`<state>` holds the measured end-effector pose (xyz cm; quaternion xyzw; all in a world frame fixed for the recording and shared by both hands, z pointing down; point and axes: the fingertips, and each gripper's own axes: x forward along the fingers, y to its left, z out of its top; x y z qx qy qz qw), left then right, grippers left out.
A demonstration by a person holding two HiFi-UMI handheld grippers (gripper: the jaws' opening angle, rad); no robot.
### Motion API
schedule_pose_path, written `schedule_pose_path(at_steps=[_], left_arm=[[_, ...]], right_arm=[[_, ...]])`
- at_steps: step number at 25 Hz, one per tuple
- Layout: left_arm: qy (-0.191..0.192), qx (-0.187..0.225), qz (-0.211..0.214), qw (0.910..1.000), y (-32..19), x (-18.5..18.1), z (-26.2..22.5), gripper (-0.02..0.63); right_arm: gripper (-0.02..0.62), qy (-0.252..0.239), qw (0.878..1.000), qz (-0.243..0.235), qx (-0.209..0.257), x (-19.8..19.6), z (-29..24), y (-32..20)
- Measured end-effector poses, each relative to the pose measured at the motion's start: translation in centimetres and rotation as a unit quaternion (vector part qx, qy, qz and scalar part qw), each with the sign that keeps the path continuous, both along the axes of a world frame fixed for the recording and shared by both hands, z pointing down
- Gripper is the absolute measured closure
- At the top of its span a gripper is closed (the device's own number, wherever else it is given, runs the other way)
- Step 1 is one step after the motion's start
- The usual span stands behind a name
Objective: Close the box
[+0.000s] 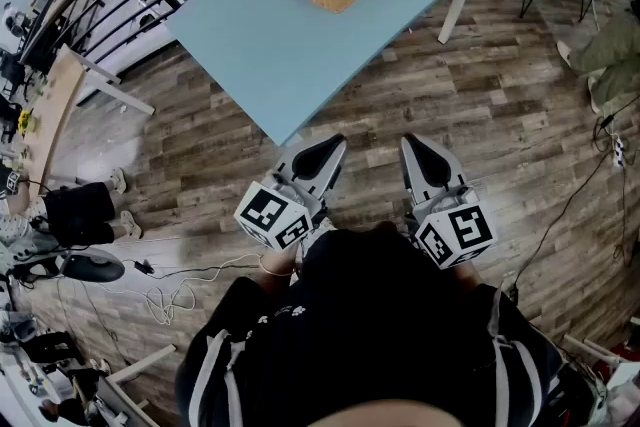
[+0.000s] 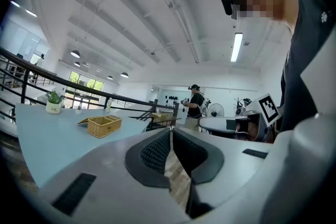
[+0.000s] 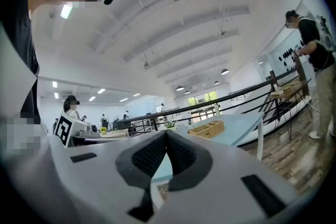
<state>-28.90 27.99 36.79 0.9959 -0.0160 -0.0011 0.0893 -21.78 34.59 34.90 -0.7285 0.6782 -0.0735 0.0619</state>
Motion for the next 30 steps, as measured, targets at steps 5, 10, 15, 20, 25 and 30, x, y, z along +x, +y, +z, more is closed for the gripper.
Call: schedule_pose_path(at_steps=[5,10,15,20,25,30], left_arm=[[-0.002,-0.002,-0.002,1.0,1.3,0.1,0.1,0.581],[0.0,-0.006,-0.011,0.9999,2.2,0.5,0.0,0.581],[-0.001,-0.004,-0.016,0.9999,3.6,1.1,0.0,0.581],[-0.007,-0.013,-0.013,0.9998,4.2,1.7,0.1,0.581],[-0.014,-0.01,-0.003,0.9998,4.4,2.4,0.2,0.581],[-0.013,-0.014,0.006,0.9998,4.0,3.6,0.4,0.581]], right_arm=[[0.595,-0.004,1.0,0.0,-0.003,0.5,0.2,1.3],[0.595,-0.011,1.0,0.007,0.003,1.3,0.1,2.4],[0.594,-0.009,1.0,0.012,-0.001,2.2,0.5,4.2],[0.594,-0.016,1.0,0.011,-0.007,2.8,0.8,5.2],[0.583,-0.022,1.0,0.019,-0.01,3.7,1.3,5.7],[0.569,-0.021,0.999,0.031,-0.014,4.7,1.6,5.9]])
